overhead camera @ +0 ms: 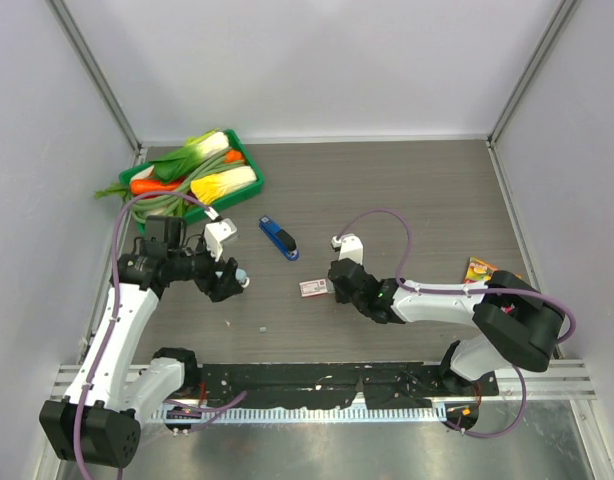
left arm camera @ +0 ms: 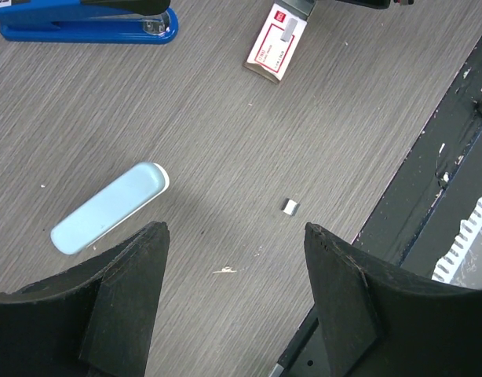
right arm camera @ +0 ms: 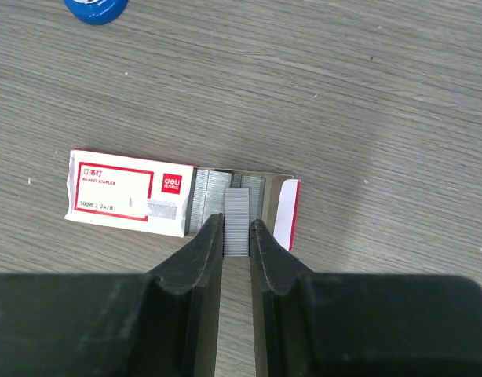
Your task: Unload the staples from the stapler
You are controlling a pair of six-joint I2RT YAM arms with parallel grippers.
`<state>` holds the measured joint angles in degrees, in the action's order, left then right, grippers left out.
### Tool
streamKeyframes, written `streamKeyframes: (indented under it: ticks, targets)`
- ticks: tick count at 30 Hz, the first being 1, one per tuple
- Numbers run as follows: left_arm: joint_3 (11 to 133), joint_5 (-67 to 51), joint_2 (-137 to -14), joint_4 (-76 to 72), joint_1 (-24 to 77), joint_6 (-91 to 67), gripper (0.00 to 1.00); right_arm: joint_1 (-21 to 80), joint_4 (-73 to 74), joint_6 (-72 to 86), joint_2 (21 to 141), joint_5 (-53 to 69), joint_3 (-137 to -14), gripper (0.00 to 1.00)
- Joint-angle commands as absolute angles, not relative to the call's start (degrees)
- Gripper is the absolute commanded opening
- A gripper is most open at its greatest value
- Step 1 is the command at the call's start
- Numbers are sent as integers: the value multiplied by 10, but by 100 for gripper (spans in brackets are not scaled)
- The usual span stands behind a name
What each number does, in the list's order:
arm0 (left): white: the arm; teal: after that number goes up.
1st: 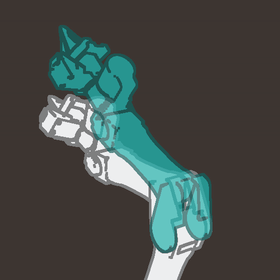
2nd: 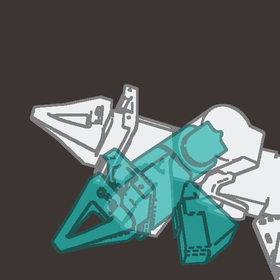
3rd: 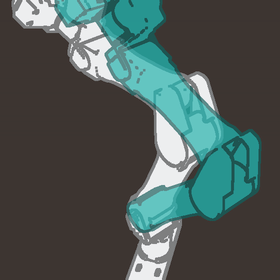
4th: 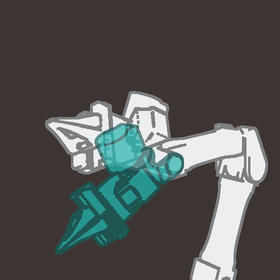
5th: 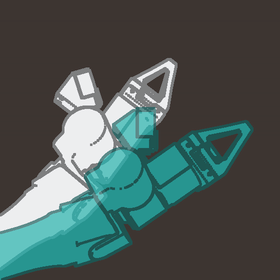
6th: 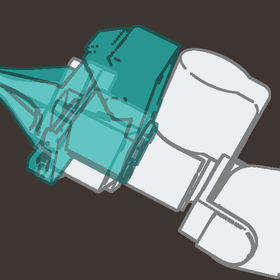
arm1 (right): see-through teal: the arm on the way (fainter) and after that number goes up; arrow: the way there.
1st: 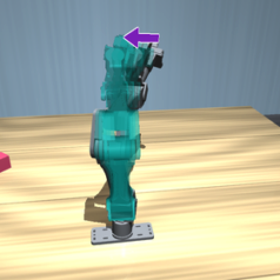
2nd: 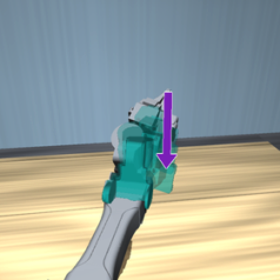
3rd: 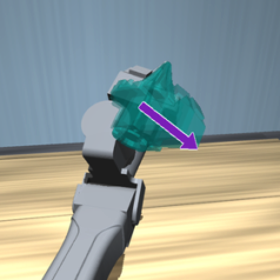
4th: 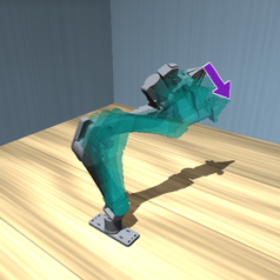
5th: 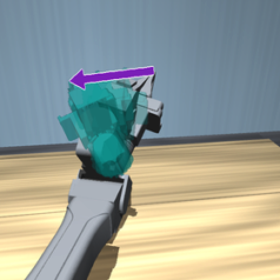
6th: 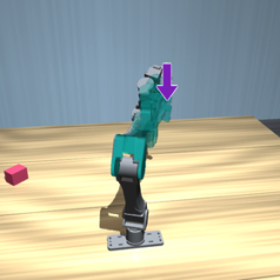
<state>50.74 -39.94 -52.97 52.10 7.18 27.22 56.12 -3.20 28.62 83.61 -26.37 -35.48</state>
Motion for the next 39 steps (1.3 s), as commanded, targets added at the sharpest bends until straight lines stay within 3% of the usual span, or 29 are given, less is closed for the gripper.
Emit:
streamKeyframes:
  ticks: [1,11,15,22,39]
  targets:
    - [504,-410,-526,512,74,272,73,561,-58,278,822,-250,-363,1]
    - [482,-417,-533,447,102,241,71,559,-60,271,798,-258,-352,1]
    - [478,-399,-590,391,140,207,67,559,-63,269,800,-254,-350,1]
    - [533,-248,-719,385,242,212,66,557,-69,270,805,-250,-345,1]
    - [584,-200,-874,301,348,195,65,547,-67,254,808,-244,-340,1]
